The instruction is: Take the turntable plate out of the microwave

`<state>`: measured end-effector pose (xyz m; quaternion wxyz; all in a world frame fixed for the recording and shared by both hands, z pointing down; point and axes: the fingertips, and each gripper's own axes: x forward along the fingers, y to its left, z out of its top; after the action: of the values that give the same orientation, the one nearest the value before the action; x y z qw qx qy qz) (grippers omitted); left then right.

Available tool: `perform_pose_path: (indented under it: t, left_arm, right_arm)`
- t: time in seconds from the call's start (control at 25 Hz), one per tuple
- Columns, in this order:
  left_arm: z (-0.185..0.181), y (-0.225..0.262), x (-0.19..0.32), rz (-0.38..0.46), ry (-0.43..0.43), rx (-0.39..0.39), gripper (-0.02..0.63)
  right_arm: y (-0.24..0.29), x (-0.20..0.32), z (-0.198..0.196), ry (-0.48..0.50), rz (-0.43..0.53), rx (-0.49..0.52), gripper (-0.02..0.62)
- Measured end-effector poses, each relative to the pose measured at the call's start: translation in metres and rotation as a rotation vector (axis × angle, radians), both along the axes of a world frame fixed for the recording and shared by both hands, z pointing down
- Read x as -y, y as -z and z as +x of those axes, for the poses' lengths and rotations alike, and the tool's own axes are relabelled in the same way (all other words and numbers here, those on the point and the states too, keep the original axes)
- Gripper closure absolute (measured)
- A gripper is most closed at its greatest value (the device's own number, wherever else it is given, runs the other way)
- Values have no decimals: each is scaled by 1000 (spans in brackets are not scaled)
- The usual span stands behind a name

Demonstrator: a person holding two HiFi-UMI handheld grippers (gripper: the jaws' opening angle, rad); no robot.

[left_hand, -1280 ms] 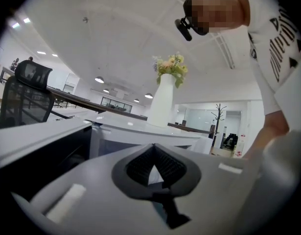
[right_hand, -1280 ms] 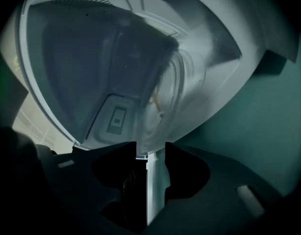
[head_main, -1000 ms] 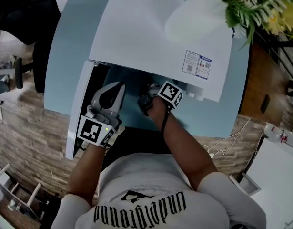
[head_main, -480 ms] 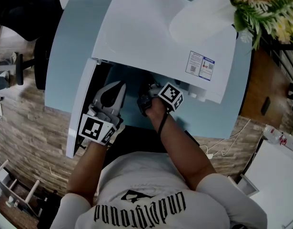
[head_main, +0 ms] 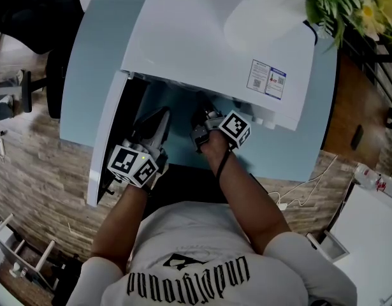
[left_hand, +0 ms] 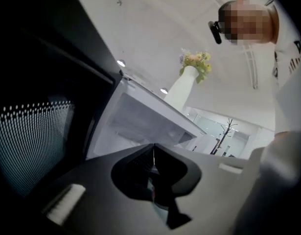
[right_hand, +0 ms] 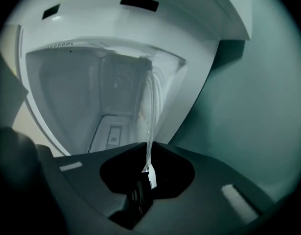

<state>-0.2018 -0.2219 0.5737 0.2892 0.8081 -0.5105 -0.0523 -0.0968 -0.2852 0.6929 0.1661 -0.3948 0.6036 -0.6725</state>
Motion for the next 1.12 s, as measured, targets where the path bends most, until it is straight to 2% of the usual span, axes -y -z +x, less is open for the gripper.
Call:
perform_pose_path:
  t: [0.24, 0.52, 0.68, 0.84, 1.12]
  left_arm:
    - [13, -29, -9, -114, -5, -143, 544]
    - [19, -62, -13, -260, 35, -335, 450]
    - [21, -85, -19, -347, 78, -444, 389]
    - [25, -103, -20, -395, 93, -539, 343]
    - [33, -115, -7, -423, 78, -670, 330]
  right_arm:
    - [5, -3, 5, 3, 27, 14, 565]
    - [2, -30, 12, 6, 17, 27, 566]
    - [1, -46, 20, 20, -3, 2, 566]
    - [3, -59, 25, 45, 7, 6, 566]
    - [8, -83, 33, 92, 3, 7, 566]
